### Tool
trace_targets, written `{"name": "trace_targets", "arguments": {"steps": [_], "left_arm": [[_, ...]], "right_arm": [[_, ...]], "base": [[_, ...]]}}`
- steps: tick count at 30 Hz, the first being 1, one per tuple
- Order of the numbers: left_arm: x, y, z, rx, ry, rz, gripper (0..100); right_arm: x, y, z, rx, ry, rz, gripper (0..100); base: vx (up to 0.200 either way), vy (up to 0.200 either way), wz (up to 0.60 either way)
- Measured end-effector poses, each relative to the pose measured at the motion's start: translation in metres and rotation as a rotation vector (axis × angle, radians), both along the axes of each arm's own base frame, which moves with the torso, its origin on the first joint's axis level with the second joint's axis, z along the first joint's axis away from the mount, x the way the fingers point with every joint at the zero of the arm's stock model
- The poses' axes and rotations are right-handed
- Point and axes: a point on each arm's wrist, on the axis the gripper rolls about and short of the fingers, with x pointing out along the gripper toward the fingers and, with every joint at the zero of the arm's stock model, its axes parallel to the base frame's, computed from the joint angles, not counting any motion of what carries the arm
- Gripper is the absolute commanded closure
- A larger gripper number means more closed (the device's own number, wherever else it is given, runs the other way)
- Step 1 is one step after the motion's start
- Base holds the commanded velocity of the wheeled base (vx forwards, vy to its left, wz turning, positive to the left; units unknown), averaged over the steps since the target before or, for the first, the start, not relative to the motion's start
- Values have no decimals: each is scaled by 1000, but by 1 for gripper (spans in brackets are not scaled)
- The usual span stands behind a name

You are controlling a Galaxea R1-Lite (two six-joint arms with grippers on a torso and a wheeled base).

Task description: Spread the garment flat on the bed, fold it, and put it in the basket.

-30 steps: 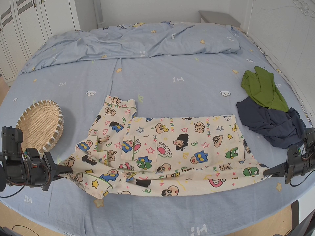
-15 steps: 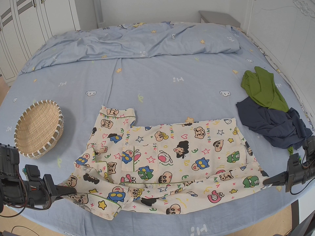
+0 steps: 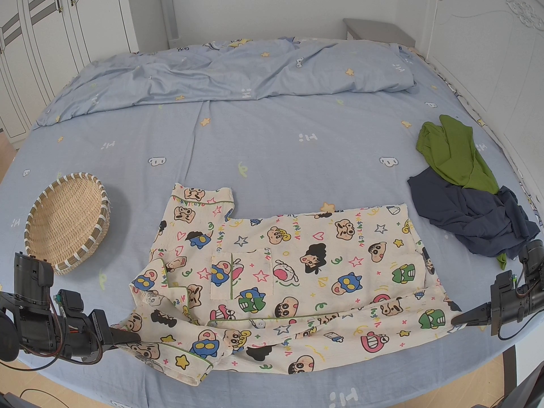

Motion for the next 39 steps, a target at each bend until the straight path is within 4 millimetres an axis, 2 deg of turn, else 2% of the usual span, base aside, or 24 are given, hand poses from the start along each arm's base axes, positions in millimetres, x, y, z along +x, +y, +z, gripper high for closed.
{"name": "trace_targets", "arguments": {"steps": [8, 20, 27, 28, 30, 31, 39], "left_arm": [[9, -2, -15, 7, 44, -13, 100], [20, -6, -41, 37, 75, -50, 100], [18, -10, -56, 55, 119, -68, 100], [18, -11, -58, 60, 127, -69, 0], [17, -12, -60, 65, 141, -72, 0], [17, -12, -61, 66, 145, -72, 0], [15, -12, -63, 65, 163, -70, 0]], "right_arm": [[0, 1, -15, -12, 8, 2, 100], [-1, -2, -21, -4, 36, -12, 100], [0, -3, -23, 0, 47, -17, 100], [0, -3, -23, 0, 48, -17, 100], [1, -4, -24, 1, 51, -16, 100], [1, -4, -24, 1, 52, -15, 0], [1, -4, -26, 1, 54, -13, 0]], "base": [[0, 0, 0], [0, 0, 0], [0, 0, 0], [0, 0, 0], [0, 0, 0], [0, 0, 0], [0, 0, 0]]}}
